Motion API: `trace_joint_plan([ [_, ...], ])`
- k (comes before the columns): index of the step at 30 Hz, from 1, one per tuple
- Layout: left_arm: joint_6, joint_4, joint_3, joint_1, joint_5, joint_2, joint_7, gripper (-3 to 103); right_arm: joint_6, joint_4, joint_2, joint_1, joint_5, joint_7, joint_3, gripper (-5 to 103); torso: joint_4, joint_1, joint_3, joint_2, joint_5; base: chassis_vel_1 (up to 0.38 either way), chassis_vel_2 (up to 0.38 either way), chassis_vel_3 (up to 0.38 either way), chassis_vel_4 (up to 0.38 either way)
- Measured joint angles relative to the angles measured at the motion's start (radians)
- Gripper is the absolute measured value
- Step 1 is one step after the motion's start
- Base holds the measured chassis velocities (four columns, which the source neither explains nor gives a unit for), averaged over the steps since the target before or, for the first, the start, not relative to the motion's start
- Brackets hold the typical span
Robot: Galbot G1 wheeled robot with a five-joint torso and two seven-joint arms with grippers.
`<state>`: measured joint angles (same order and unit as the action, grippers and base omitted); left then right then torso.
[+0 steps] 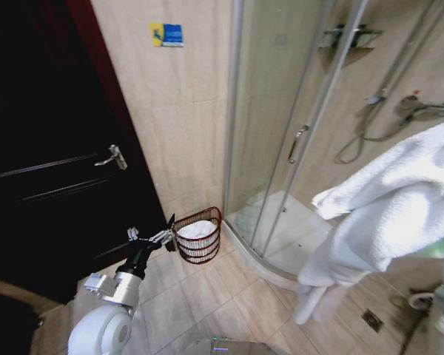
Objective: Discard the used towel into the hamper.
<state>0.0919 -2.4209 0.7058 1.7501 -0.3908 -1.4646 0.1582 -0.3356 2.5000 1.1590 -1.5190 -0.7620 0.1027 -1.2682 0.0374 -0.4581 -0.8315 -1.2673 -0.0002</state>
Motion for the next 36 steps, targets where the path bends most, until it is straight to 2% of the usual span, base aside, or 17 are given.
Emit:
trace_joint_plan([
  [21,0.000,0.000,0.000,0.000,0.000,0.000,0.000,100,-0.025,0.000,-0.001,-0.003,-0.028,0.031,-0.002,5,0.0000,0.000,0.000,0.000,0.0001,0.124,0.125,0.122,0.124],
  [28,0.000,0.000,0.000,0.000,0.000,0.000,0.000,100,-0.039,0.000,-0.005,0.000,-0.027,0.000,0.022,5,0.0004,0.000,0.000,0.000,0.0002,0.117,0.120,0.117,0.093],
  [36,0.000,0.000,0.000,0.000,0.000,0.000,0.000,100,-0.041,0.000,0.001,0.011,0.007,-0.027,0.078,5,-0.0004,0.000,0.000,0.000,0.0003,0.012,0.005,0.006,0.008],
])
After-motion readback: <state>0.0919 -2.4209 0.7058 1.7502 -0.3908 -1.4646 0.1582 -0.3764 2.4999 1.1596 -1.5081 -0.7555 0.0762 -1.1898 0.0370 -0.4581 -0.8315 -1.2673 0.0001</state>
